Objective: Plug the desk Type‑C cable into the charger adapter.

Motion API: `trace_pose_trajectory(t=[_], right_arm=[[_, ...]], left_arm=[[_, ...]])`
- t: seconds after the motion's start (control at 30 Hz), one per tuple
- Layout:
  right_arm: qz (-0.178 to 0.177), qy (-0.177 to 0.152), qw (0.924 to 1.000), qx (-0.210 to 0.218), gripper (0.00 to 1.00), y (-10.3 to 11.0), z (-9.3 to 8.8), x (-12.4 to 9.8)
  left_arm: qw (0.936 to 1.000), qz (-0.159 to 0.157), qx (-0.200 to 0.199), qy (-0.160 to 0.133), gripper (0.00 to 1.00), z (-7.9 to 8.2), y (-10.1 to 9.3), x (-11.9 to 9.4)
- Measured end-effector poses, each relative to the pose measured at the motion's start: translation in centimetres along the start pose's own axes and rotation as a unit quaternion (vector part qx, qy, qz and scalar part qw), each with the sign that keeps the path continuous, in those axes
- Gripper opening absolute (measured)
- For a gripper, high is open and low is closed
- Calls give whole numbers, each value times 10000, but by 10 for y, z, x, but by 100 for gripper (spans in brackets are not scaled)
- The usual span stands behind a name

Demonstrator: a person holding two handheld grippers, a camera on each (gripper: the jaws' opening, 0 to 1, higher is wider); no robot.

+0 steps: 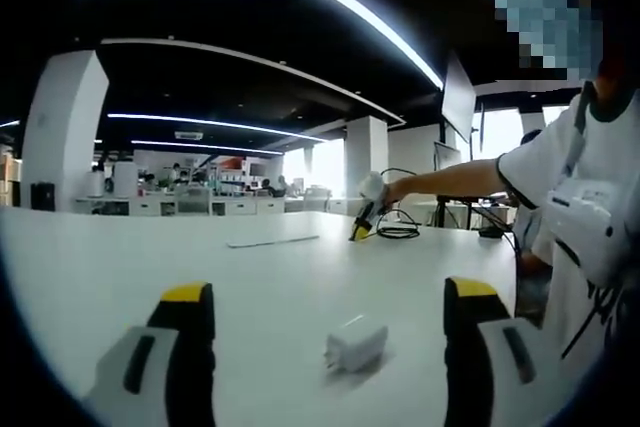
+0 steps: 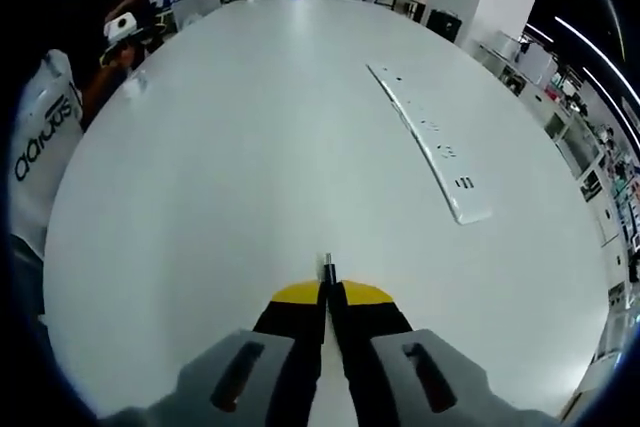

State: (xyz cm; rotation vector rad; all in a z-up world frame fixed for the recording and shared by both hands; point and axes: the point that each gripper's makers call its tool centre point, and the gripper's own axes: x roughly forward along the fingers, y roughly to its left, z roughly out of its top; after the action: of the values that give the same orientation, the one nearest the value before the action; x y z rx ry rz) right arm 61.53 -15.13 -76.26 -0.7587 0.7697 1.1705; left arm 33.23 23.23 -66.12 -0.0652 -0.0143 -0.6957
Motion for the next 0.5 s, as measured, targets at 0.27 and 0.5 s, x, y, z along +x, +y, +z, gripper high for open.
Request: trace_pose_trajectory(t=[0.27,0.5], right_arm=[[28,56,9996,-276,4,23,10,-1],[106,-12,9987,-498,4,52,13,-3]], left_arm=[[10000,-63,29,8,95,1,-3,2],[9998,-198,80,37,95,2,-8,7]])
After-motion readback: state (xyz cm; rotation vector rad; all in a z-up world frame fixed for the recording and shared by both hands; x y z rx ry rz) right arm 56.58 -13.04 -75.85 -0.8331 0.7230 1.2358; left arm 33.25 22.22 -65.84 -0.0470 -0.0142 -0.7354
